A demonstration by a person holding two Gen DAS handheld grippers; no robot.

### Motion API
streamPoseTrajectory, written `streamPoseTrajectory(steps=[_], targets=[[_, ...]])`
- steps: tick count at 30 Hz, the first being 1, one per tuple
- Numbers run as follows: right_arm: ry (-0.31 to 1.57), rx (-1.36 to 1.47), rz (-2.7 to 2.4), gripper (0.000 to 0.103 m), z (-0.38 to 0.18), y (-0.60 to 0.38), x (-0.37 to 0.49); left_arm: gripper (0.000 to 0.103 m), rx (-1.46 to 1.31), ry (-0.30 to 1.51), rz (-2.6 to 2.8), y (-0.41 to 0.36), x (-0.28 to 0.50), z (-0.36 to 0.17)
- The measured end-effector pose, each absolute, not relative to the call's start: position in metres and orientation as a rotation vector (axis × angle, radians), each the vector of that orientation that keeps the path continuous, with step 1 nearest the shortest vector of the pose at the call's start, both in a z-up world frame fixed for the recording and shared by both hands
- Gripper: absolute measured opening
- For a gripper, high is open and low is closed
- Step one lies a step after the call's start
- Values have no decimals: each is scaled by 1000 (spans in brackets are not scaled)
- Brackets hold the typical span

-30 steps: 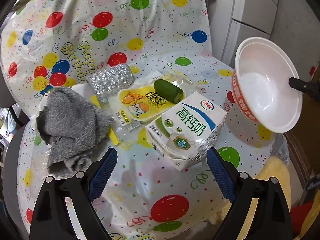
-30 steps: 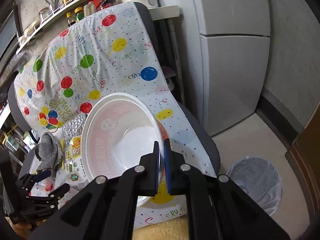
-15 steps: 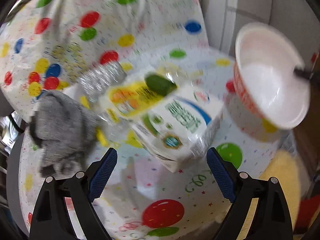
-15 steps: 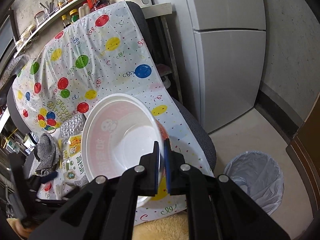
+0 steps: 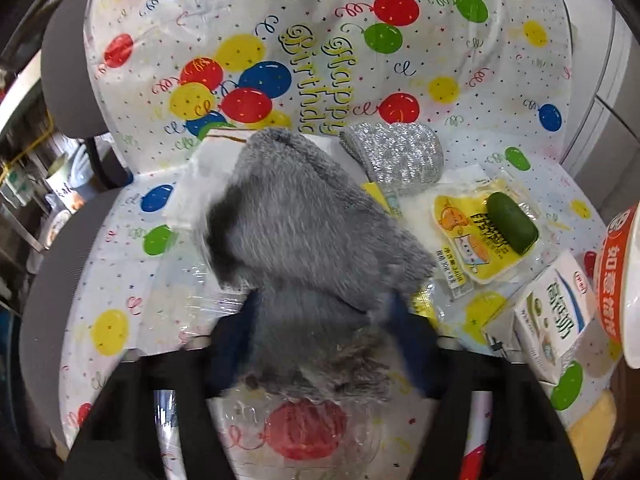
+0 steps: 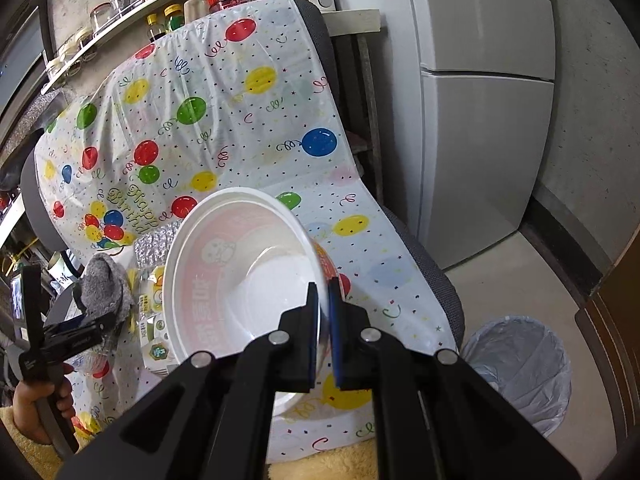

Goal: Collect trash
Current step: 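Lift the paper bowl with the right tool while the left tool grasps the grey cloth, then carry bowl and cloth over the trash bin and open both tools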

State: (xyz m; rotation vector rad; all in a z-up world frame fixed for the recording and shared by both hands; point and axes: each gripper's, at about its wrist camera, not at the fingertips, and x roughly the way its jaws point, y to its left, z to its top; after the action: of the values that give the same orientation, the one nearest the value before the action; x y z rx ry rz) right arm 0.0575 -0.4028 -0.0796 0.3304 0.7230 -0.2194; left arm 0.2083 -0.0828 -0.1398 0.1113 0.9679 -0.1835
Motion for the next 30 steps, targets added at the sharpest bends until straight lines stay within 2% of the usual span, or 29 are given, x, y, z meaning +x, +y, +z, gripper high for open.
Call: streamPoseTrajectory(steps=[1, 2, 5, 11, 16, 22, 30], targets=[[719, 333, -221, 6, -79, -404, 56, 30, 107, 957, -191, -84, 205, -137], [714, 335, -223, 6, -77, -405, 55, 24, 105, 941, -203, -84, 203, -132], [692, 344, -229, 6, -72, -410, 50, 17, 80, 866, -234, -80, 189, -108], [621, 393, -253, 6, -54, -430, 31, 16, 2, 713, -341, -75, 155, -42], [586, 410, -324, 6, -48, -455, -3, 16, 26, 616, -487, -119, 117, -9], [611, 427, -455, 6, -64, -492, -54, 16, 96, 664, -736, -218, 83, -36], [696, 517, -660, 6, -117, -548, -127, 16, 210, 730, -1008, -339, 34, -89]])
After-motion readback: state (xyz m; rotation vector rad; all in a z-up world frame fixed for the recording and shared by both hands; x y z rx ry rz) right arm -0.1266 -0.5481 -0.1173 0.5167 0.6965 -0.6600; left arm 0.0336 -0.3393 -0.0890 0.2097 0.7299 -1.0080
